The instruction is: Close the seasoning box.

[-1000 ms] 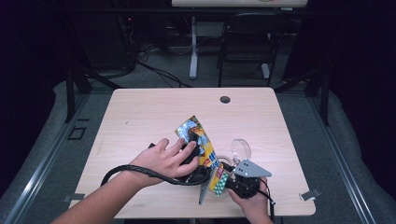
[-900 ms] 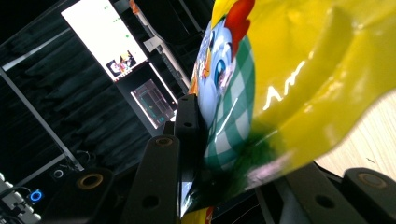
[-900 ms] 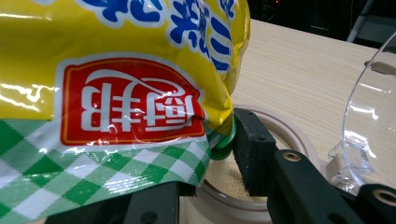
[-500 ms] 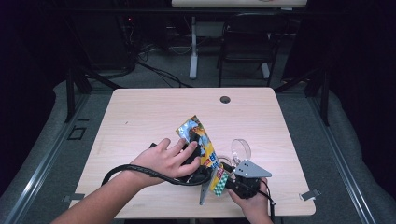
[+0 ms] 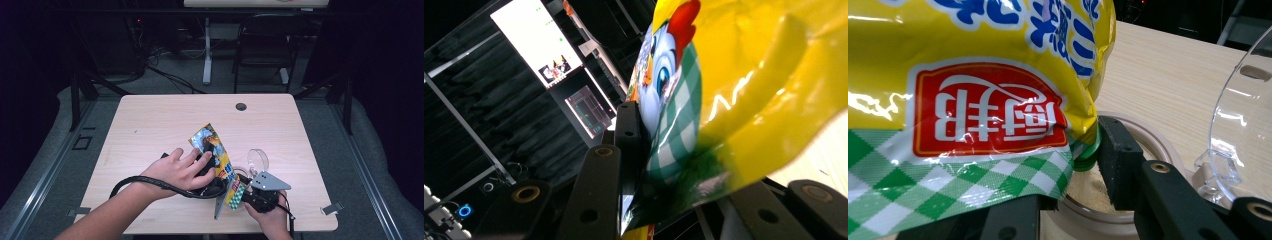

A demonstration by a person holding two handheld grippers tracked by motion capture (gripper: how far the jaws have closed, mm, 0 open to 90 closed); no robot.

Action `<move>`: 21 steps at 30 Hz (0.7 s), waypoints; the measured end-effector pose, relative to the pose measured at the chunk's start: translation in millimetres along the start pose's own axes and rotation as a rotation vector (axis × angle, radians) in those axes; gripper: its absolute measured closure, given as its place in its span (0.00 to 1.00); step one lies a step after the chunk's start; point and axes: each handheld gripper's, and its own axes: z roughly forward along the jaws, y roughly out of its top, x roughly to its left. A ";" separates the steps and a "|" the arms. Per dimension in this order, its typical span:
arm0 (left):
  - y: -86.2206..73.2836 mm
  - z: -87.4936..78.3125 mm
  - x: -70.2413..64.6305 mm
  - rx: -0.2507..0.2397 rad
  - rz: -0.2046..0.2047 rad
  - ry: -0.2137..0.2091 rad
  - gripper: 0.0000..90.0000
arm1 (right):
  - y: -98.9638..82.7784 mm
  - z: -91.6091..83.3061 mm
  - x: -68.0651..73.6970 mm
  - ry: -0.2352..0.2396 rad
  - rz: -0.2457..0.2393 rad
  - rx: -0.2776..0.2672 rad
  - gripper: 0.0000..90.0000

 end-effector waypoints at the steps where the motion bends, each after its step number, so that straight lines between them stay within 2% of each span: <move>1: -0.2 0.0 -0.1 0.001 -0.005 -0.006 0.87 | 0.0 0.0 0.1 -0.002 0.001 -0.003 0.79; 21: -2.0 -0.3 0.4 0.000 -0.011 -0.004 0.87 | 1.3 0.4 0.6 0.002 -0.007 -0.002 0.79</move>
